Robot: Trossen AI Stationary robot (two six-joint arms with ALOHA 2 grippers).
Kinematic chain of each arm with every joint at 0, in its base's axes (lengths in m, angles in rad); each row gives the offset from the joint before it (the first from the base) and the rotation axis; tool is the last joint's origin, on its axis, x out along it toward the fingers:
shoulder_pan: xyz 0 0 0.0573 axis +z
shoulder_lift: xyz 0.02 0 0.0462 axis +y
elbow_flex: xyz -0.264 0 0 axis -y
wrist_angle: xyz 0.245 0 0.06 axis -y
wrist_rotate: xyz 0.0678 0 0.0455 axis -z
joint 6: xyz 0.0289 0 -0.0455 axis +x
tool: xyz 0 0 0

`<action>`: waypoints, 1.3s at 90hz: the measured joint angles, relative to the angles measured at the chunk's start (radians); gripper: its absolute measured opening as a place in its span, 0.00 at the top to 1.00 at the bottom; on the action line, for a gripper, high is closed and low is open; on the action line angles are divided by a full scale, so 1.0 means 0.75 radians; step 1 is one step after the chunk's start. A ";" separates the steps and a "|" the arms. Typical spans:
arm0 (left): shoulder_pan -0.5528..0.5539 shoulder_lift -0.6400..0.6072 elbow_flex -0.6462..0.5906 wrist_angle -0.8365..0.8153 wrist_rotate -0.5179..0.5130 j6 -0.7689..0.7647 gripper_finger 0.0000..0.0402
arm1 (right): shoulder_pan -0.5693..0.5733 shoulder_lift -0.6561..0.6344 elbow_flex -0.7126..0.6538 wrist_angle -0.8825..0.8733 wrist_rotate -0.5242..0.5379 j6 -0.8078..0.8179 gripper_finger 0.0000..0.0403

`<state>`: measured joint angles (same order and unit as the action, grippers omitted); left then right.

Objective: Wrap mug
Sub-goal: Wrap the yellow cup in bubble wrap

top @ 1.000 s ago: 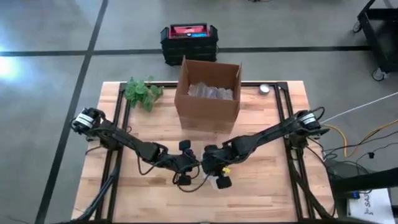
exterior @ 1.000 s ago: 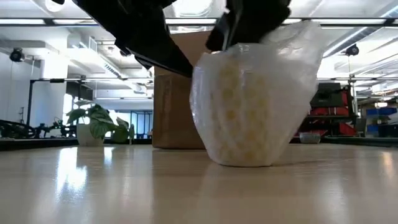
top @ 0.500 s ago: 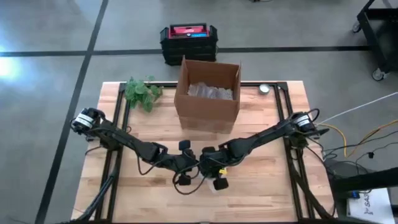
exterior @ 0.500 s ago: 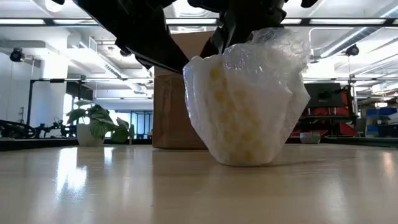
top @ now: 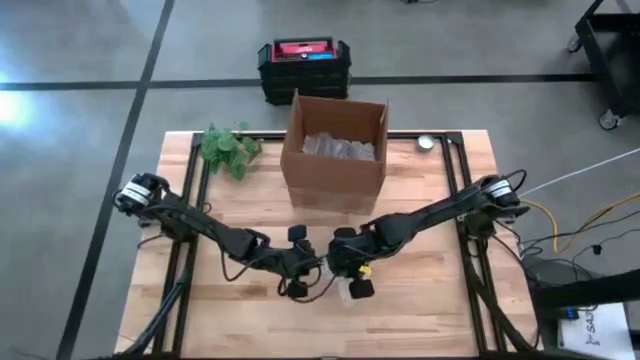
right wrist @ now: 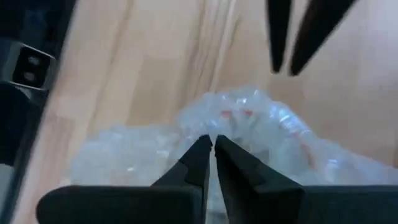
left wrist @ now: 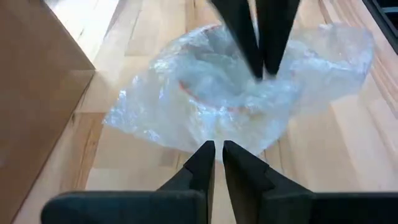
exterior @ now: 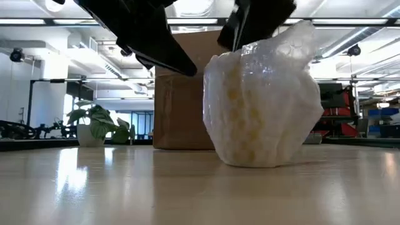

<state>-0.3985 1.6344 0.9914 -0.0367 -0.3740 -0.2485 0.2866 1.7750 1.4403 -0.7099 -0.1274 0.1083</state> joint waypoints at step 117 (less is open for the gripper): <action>0.001 0.000 0.001 0.034 0.000 0.005 0.95 | -0.004 -0.059 -0.054 0.146 0.170 0.110 0.97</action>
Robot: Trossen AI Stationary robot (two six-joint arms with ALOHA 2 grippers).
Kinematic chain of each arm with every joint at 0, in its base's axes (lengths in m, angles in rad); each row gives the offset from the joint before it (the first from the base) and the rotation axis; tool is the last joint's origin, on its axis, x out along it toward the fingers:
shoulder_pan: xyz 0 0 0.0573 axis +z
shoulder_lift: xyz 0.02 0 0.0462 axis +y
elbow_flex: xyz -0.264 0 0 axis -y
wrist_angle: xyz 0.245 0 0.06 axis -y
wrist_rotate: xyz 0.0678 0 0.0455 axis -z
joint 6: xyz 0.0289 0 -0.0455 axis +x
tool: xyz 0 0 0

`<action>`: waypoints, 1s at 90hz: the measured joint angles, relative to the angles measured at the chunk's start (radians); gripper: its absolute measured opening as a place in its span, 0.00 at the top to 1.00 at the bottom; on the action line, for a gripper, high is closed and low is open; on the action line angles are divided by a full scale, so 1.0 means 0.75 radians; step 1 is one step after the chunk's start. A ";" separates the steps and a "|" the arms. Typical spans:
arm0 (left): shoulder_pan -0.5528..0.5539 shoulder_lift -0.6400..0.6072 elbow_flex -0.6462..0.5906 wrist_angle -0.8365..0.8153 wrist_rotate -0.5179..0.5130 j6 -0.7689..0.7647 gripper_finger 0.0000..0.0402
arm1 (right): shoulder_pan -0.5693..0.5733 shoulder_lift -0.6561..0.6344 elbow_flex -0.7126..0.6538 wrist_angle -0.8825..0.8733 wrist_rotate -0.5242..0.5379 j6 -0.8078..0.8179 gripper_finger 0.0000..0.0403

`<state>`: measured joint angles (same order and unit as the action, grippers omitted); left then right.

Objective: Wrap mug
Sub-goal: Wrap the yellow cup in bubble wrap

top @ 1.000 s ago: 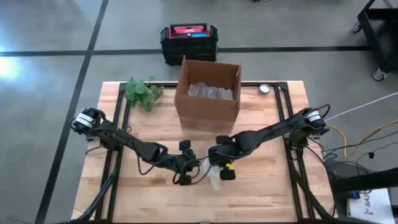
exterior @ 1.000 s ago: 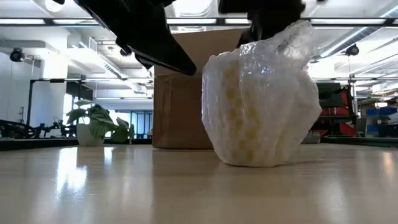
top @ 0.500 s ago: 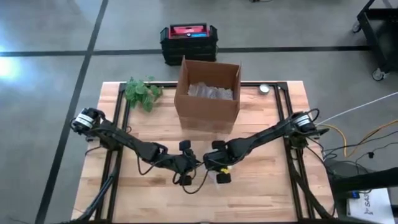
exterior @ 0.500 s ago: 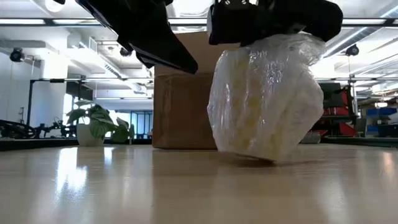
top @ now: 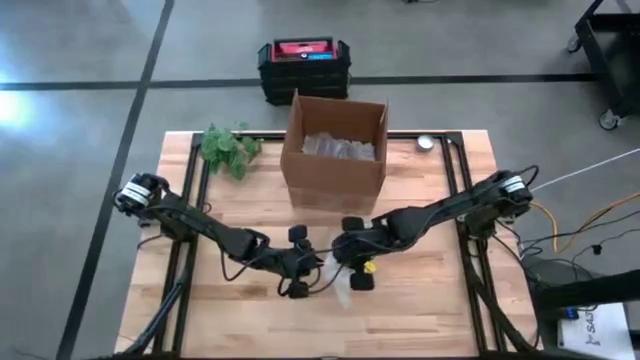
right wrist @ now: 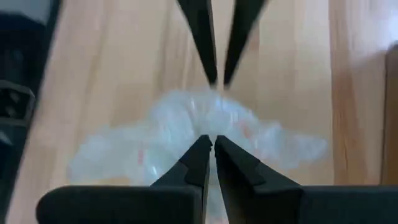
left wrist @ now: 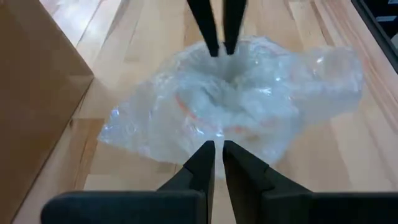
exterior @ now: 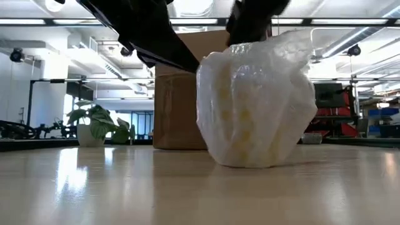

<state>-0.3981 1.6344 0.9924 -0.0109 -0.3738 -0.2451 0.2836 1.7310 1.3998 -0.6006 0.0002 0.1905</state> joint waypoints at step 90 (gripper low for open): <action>0.000 0.000 0.000 0.004 0.000 0.001 0.95 | 0.001 0.104 0.034 -0.120 -0.083 -0.036 0.97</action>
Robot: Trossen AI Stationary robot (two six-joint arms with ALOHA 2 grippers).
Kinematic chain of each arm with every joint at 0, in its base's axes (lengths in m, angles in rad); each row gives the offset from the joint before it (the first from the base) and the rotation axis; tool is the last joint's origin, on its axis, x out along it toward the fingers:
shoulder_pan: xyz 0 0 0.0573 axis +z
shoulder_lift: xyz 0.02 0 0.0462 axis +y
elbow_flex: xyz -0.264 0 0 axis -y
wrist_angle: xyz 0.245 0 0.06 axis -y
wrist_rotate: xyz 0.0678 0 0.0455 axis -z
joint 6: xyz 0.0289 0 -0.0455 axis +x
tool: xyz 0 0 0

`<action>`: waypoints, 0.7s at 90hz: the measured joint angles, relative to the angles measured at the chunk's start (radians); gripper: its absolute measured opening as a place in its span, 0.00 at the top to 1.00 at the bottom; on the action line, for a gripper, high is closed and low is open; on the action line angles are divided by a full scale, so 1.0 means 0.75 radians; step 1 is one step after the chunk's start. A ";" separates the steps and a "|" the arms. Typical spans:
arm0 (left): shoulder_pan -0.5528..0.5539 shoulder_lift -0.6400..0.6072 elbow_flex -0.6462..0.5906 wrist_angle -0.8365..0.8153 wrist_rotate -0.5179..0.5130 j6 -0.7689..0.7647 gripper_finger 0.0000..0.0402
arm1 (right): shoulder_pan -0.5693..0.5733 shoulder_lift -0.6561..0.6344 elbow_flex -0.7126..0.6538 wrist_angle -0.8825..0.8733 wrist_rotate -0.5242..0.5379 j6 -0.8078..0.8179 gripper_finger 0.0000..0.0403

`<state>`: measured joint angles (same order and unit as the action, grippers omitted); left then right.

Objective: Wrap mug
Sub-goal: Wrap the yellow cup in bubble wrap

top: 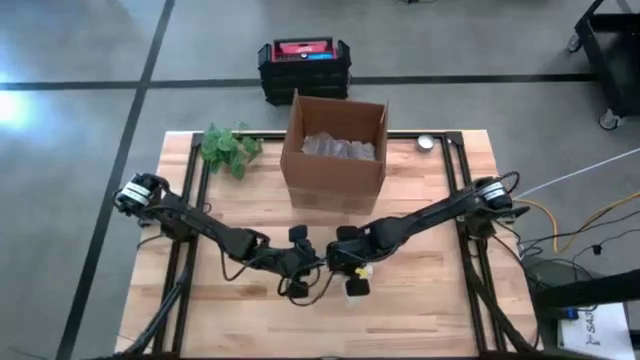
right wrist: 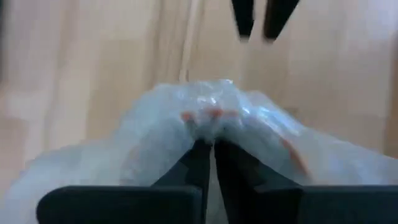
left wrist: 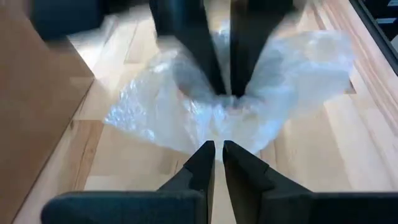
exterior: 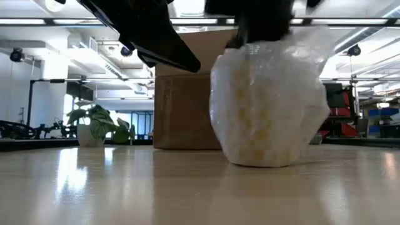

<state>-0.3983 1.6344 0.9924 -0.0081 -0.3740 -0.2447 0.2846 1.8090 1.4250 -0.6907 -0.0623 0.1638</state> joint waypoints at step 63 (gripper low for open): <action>0.000 0.000 0.000 0.016 0.000 0.000 0.95 | 0.018 0.102 -0.028 0.010 -0.111 -0.013 0.97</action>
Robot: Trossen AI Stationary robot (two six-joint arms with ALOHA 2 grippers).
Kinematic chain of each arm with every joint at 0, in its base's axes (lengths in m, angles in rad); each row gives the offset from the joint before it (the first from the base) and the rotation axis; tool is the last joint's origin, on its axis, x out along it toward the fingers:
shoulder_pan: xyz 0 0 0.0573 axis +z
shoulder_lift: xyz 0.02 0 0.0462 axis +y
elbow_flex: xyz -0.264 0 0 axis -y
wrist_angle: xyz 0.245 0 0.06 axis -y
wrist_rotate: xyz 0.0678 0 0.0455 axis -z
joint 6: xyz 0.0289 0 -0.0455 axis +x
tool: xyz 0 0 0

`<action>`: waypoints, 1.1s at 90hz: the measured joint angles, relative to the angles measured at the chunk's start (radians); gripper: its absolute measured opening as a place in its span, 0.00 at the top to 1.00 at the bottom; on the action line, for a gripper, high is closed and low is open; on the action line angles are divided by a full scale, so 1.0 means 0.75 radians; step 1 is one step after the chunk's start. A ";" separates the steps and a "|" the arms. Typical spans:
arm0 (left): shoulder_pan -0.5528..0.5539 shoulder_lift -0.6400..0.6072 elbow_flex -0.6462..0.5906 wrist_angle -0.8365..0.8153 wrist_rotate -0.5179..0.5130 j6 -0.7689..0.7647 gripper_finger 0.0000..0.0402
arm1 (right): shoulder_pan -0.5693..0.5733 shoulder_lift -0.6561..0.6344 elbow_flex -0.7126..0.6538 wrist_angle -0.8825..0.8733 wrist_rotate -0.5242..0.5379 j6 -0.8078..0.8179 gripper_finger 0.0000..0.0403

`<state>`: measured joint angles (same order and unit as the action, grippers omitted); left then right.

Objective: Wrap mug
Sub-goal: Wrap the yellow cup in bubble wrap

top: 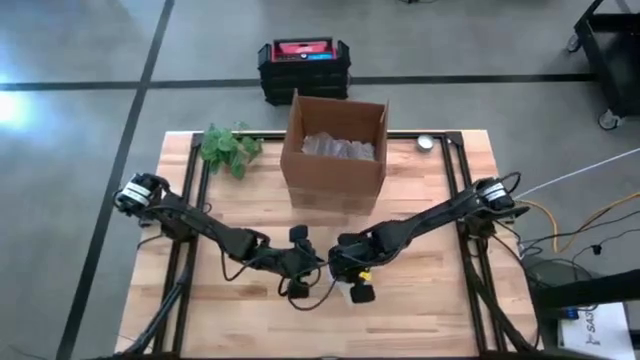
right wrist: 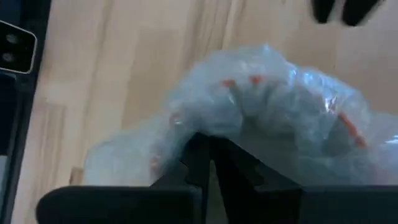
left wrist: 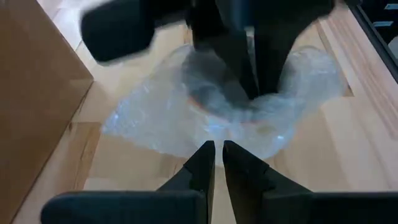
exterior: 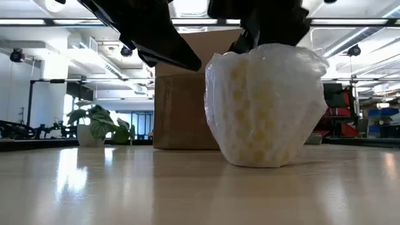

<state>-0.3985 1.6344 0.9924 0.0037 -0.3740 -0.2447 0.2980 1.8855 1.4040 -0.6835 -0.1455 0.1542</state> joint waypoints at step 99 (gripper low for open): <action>0.000 0.000 0.000 0.015 0.068 -0.005 0.95 | -0.102 0.063 -0.111 0.196 0.014 -0.116 0.97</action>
<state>-0.3982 1.6344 0.9924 0.0151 -0.3229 -0.2485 0.2218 1.9327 1.3205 -0.5362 -0.1349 0.0669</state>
